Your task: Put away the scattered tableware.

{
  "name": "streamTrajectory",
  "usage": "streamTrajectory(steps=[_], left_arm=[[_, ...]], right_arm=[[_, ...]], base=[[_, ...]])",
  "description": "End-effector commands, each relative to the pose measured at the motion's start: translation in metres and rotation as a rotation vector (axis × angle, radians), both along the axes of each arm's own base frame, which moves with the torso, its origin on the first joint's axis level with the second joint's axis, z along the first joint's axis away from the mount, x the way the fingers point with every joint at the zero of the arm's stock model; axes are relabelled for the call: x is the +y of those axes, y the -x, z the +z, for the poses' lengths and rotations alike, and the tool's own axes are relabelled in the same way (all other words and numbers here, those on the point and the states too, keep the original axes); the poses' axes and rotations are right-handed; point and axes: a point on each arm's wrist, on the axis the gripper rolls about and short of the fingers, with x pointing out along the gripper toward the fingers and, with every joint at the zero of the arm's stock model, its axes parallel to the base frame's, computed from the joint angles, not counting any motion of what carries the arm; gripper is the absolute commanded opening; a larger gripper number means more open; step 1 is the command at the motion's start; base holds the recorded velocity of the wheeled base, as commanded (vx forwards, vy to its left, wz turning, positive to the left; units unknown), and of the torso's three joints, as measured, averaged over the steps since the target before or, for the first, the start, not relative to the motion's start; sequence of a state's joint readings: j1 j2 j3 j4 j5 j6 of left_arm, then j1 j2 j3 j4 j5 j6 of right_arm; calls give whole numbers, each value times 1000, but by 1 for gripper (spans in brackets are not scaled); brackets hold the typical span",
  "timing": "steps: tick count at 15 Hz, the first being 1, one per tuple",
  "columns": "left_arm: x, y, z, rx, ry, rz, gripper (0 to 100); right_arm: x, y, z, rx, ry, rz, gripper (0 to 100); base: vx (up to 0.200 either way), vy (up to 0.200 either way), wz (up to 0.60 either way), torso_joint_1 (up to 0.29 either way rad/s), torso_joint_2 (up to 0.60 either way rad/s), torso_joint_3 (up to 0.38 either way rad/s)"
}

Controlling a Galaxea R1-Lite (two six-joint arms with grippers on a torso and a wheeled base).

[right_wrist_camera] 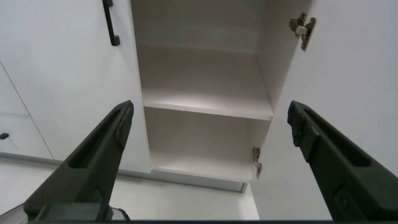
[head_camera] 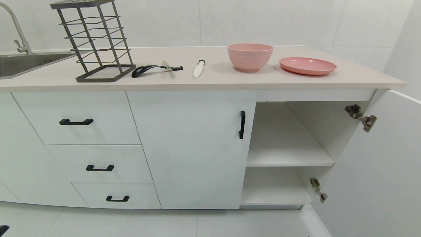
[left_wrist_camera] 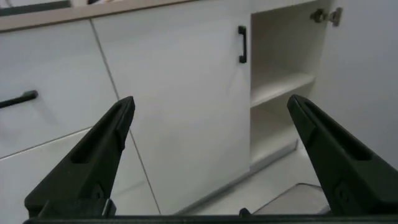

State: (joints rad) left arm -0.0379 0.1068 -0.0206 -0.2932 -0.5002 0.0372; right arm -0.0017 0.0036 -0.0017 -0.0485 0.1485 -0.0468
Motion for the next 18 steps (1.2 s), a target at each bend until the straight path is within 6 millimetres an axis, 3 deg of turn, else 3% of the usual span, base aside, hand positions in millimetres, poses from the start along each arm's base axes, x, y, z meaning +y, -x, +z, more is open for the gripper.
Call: streamTrajectory(steps=[1, 3, 4, 7, 12, 18], left_arm=[[1, 0, -10, 44, -7, -21, 100], [3, -3, -20, 148, 10, 97, 100], [7, -3, -29, 266, 1, 275, 100], [7, 1, -29, 204, 26, 410, 100], [8, 3, -30, 129, 19, 456, 100], [8, 2, -36, 185, 7, 460, 100]], right_arm=[[0, 0, 0, 1, -1, 0, 100], [-1, 0, -3, 30, -6, -62, 100], [-3, 0, -6, 60, -37, -145, 100], [-3, 0, -5, 58, -56, -140, 100], [-3, 0, -5, 59, -60, -129, 100], [-3, 0, -5, 59, -60, -129, 100]], base=[[0, 0, 0, 0, 0, 0], [0, 0, 0, 0, 0, 0], [0, 0, 0, 0, 0, 0], [0, 0, 0, 0, 0, 0], [0, 0, 0, 0, 0, 0], [0, 0, 0, 0, 0, 0]])
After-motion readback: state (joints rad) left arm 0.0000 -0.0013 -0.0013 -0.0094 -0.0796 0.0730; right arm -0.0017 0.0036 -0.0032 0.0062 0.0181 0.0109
